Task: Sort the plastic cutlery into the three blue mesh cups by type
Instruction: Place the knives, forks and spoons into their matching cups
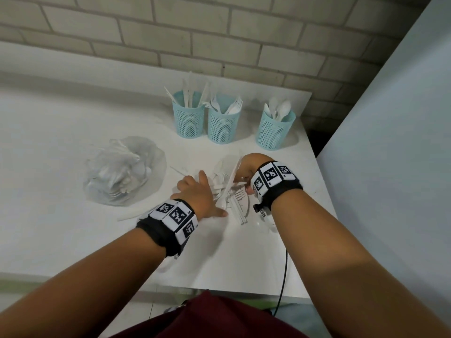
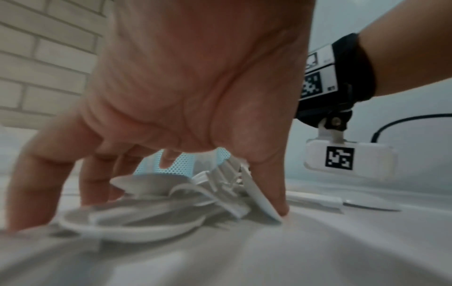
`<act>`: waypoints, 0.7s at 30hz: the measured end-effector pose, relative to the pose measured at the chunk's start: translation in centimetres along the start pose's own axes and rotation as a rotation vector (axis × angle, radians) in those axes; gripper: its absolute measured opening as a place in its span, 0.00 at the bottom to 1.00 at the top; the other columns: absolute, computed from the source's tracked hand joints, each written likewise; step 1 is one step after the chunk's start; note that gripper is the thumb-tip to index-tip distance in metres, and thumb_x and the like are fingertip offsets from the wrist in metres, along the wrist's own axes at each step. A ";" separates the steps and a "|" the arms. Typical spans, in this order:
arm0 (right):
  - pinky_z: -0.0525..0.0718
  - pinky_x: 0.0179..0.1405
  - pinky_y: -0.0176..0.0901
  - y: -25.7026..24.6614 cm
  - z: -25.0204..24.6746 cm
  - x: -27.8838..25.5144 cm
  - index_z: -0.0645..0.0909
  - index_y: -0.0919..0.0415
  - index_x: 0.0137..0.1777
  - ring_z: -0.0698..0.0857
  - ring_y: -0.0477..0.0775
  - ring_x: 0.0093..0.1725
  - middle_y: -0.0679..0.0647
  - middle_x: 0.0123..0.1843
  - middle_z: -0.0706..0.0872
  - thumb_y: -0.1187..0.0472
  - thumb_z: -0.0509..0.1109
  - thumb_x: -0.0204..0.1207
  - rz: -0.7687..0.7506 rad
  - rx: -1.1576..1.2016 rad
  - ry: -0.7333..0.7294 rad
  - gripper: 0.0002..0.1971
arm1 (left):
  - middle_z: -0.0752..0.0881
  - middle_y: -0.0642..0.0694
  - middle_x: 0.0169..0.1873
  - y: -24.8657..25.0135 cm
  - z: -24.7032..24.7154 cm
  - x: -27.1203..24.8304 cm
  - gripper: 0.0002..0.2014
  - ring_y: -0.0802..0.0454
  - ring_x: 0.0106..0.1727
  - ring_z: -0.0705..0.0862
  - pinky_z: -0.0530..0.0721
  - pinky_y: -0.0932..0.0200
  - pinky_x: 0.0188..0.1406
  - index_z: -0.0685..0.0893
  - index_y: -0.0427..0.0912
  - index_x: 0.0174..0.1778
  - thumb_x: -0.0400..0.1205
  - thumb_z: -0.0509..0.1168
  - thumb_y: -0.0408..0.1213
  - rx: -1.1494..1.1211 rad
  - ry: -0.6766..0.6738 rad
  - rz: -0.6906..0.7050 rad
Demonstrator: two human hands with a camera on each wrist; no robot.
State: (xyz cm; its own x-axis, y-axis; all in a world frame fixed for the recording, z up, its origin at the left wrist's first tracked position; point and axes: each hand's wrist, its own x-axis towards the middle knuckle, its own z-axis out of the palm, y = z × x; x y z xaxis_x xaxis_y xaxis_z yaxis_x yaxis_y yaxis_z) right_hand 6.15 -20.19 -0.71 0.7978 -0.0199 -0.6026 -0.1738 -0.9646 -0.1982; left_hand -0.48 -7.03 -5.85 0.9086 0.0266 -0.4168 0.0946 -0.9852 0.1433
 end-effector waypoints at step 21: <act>0.88 0.41 0.46 0.4 1.1 4.3 0.79 0.67 0.39 0.86 0.53 0.35 0.59 0.37 0.85 0.67 0.73 0.74 0.020 0.919 -0.061 0.06 | 0.78 0.36 0.63 -0.6 -3.7 6.8 0.32 0.40 0.65 0.78 0.78 0.52 0.61 0.69 0.28 0.69 0.71 0.75 0.25 -0.972 0.031 0.064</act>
State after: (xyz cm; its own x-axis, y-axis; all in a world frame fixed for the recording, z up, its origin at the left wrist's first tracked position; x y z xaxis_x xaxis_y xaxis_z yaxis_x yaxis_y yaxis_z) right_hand 8.86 -20.36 -4.19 0.7627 0.0050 -0.6468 -0.5980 -0.3756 -0.7080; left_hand 7.14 -5.62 -5.47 0.9328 -0.0041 -0.3603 0.3262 -0.4153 0.8492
